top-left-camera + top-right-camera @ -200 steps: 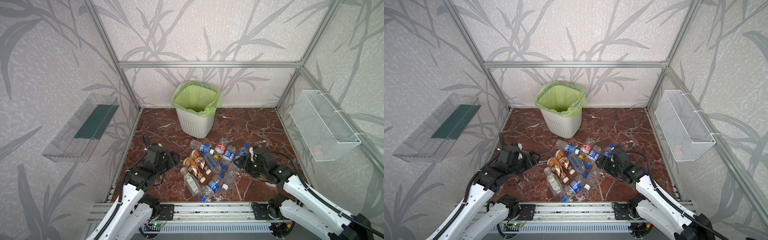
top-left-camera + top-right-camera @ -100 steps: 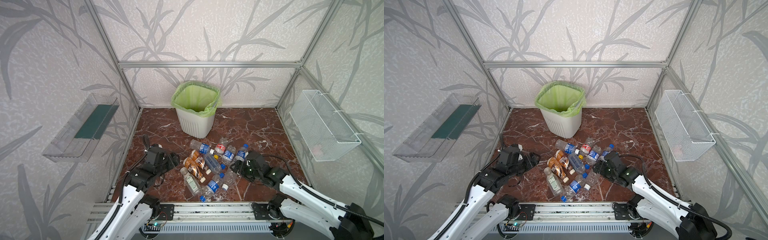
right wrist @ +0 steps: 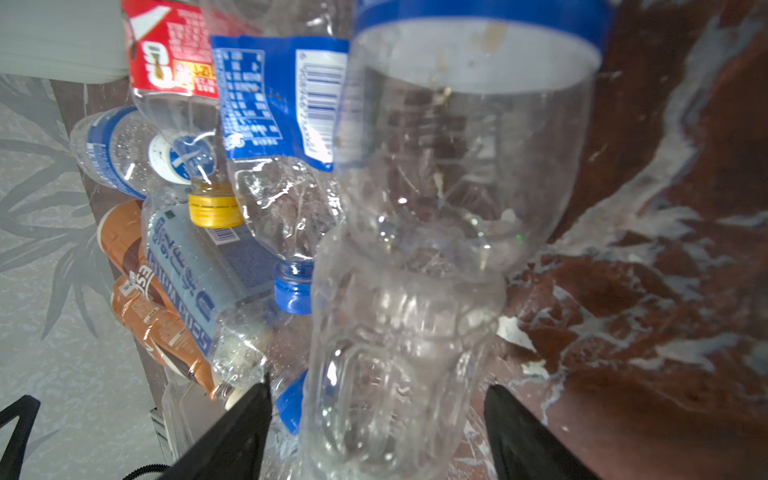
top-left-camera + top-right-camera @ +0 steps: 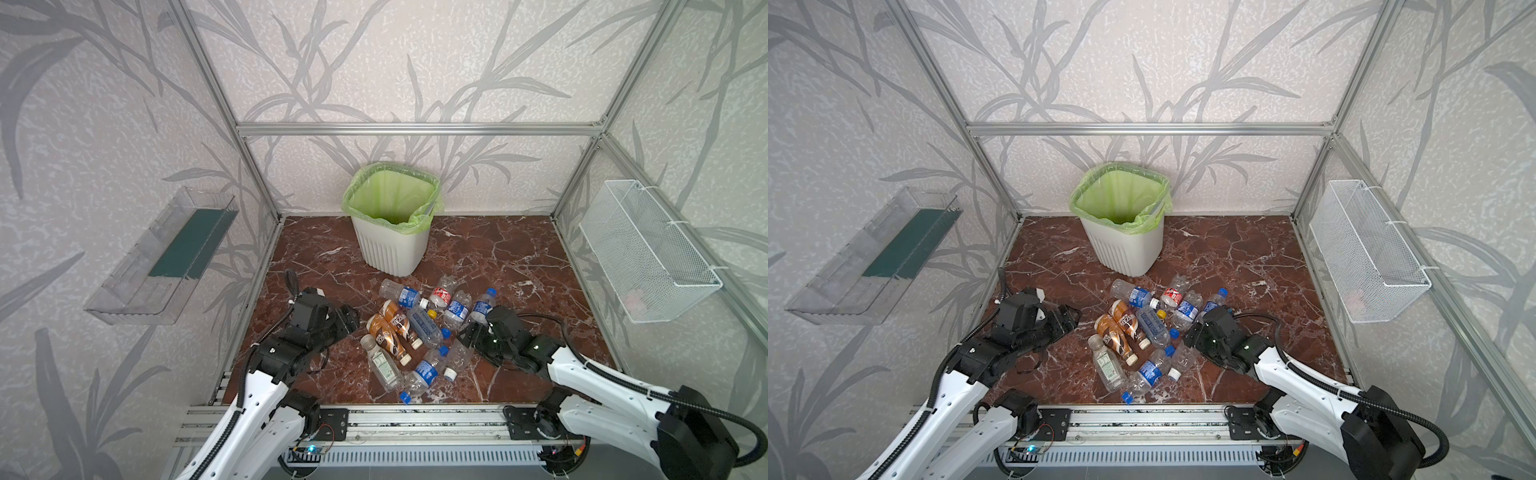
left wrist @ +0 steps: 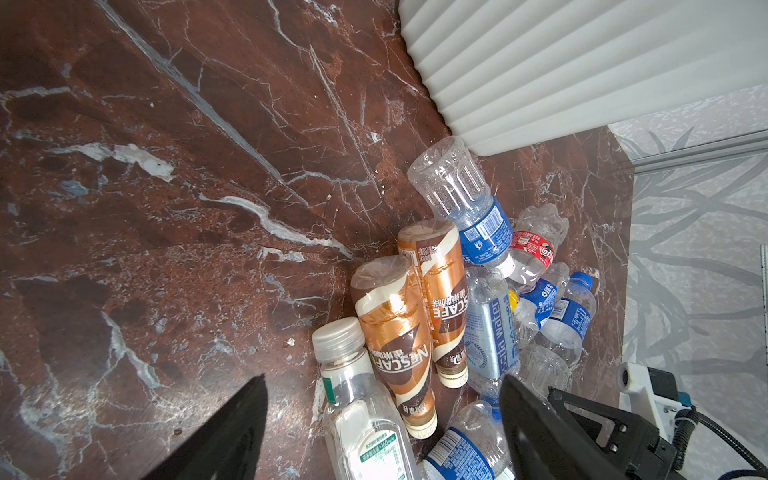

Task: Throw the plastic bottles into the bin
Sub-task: 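Return the left gripper to the pile while the right gripper lowers onto a clear bottle, then lift the clear bottle over the bin and open the right gripper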

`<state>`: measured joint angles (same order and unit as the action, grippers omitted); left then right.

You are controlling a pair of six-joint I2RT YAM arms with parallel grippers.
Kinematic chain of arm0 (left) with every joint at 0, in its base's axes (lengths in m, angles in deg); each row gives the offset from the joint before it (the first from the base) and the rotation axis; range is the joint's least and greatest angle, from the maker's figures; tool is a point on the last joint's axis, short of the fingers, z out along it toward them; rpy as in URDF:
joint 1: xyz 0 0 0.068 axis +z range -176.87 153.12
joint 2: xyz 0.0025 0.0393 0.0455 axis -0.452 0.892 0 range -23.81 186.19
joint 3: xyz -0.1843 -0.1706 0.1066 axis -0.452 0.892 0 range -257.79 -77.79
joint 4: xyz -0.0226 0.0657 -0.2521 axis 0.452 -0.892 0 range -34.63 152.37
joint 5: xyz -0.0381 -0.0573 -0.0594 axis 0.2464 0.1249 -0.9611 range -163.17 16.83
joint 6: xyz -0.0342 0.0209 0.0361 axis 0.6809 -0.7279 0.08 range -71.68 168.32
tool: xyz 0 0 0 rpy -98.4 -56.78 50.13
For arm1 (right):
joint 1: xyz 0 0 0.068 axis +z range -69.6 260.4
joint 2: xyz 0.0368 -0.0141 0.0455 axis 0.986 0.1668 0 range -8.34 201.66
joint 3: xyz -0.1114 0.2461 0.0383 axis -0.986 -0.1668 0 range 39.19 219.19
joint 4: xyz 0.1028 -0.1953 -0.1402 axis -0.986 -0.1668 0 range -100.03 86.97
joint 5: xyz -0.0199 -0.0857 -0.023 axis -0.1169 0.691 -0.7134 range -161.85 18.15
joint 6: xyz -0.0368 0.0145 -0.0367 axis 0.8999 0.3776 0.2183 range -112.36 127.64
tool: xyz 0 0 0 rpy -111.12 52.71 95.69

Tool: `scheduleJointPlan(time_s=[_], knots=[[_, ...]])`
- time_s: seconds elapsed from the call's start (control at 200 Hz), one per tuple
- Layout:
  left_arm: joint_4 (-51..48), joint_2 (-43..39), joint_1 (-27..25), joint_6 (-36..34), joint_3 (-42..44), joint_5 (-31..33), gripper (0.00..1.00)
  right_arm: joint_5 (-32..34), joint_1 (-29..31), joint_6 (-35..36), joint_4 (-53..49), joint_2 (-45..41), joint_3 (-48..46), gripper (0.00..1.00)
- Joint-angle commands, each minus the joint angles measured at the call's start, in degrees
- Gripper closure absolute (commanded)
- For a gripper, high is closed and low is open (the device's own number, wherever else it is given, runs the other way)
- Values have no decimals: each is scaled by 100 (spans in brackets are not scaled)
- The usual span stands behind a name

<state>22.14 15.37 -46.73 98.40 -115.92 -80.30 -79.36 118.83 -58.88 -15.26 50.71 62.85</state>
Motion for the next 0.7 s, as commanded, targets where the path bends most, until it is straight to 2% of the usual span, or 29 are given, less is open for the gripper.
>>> scheduleJointPlan(time_s=[0.0,0.395,0.54,0.695], knots=[[69,30,-1,-39,50,61,13,48,37,-141,388,147,-96,20],[98,92,-1,-45,71,73,13,-40,33,-263,802,426,-308,32],[86,98,-1,-43,69,101,13,-36,38,-167,653,111,-302,43],[100,137,-1,-36,51,122,13,64,25,-4,226,-413,-189,46]])
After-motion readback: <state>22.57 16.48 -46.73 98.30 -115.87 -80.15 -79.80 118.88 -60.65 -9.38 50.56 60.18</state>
